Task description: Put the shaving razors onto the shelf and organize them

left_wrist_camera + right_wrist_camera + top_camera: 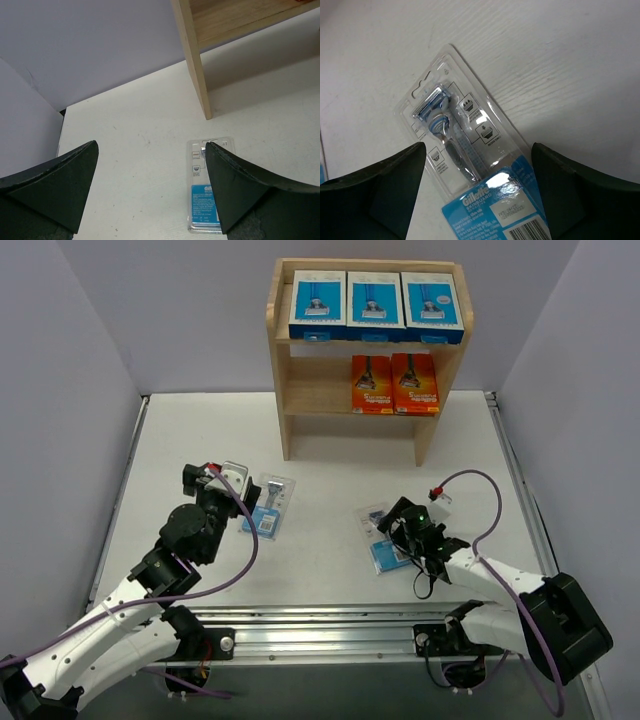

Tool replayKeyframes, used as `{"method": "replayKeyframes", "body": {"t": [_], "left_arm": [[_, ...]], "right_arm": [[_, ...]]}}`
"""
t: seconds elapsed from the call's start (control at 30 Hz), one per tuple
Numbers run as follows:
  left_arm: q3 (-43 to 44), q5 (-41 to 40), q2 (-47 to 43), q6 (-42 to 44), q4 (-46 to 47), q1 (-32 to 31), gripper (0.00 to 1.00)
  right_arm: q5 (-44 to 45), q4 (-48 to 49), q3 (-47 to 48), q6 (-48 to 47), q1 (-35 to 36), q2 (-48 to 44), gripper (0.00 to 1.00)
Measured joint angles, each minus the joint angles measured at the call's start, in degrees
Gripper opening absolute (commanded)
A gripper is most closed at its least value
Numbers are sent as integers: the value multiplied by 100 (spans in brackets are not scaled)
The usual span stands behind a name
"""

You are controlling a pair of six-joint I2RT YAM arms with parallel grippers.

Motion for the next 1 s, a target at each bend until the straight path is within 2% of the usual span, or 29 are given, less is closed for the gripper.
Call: {"method": "replayKeyframes", "body": {"t": [0.3, 0.53, 0.67, 0.83, 1.0], "left_arm": [[0, 2, 59, -13, -22, 26, 96], [0, 31, -114, -105, -127, 26, 95], [22, 33, -144, -109, -133, 31, 95], [37, 79, -76, -116, -203, 37, 95], [87, 153, -31, -142, -273, 42, 95]], "right_arm": [[-990, 1202, -61, -485, 295, 496, 78], [-1803, 2218, 1008, -1187, 697, 2194, 75], [-2100, 2599, 1342, -1541, 1047, 2656, 75], [-2245, 2492, 1316, -1943, 1276, 2201, 77], [-1755, 1707, 1204, -2107, 1259, 448, 77]]}}
